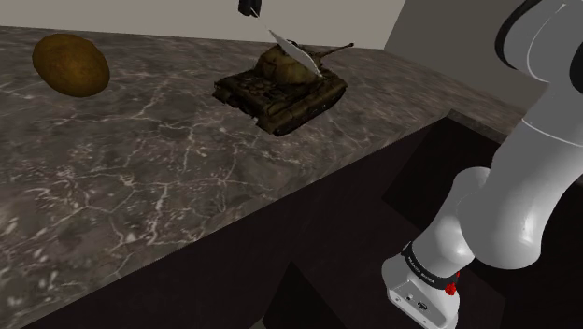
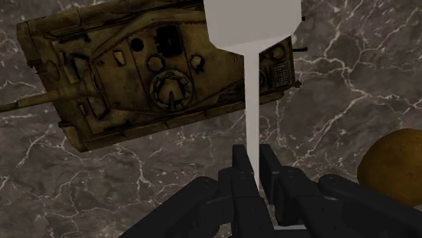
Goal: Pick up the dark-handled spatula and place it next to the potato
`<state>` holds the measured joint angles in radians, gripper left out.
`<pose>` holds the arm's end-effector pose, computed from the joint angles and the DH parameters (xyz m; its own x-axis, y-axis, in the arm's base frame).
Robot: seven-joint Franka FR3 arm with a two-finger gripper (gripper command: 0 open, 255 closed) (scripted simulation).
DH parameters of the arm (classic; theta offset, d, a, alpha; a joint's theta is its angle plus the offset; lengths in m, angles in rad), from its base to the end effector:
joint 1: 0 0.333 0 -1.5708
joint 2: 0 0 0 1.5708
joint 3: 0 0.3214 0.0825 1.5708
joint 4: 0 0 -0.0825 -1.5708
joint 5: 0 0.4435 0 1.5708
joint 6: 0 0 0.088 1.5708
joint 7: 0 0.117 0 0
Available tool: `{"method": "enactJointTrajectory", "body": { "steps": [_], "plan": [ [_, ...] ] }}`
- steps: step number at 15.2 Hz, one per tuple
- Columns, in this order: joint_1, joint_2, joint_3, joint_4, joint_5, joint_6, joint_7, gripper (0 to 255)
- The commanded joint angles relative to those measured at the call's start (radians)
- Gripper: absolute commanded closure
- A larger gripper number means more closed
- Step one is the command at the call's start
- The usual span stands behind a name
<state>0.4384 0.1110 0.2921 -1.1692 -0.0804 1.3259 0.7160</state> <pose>0.4710 0.3886 0.7393 0.9977 -0.0094 0.0676 -0.0095 -1.0000 0.0008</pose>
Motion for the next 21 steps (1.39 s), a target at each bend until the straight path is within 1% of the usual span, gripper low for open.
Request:
{"method": "enactJointTrajectory", "body": {
  "steps": [1,3,5,6,7,9,12,16,21],
  "plan": [
    [0.042,0.064,0.027,0.091,-0.026,-0.033,0.056,255],
    [0.089,0.129,0.047,0.181,-0.056,-0.064,0.106,255],
    [0.147,0.211,0.064,0.3,-0.094,-0.108,0.153,255],
    [0.184,0.263,0.069,0.38,-0.118,-0.139,0.174,255],
    [0.239,0.341,0.07,0.508,-0.153,-0.192,0.194,255],
    [0.201,0.269,0.071,0.356,-0.12,-0.112,0.197,255],
    [0.167,0.205,0.075,0.21,-0.092,-0.028,0.198,255],
    [0.141,0.148,0.073,0.067,-0.067,0.06,0.196,255],
    [0.121,0.099,0.07,-0.072,-0.047,0.153,0.193,255]
  ]
}}
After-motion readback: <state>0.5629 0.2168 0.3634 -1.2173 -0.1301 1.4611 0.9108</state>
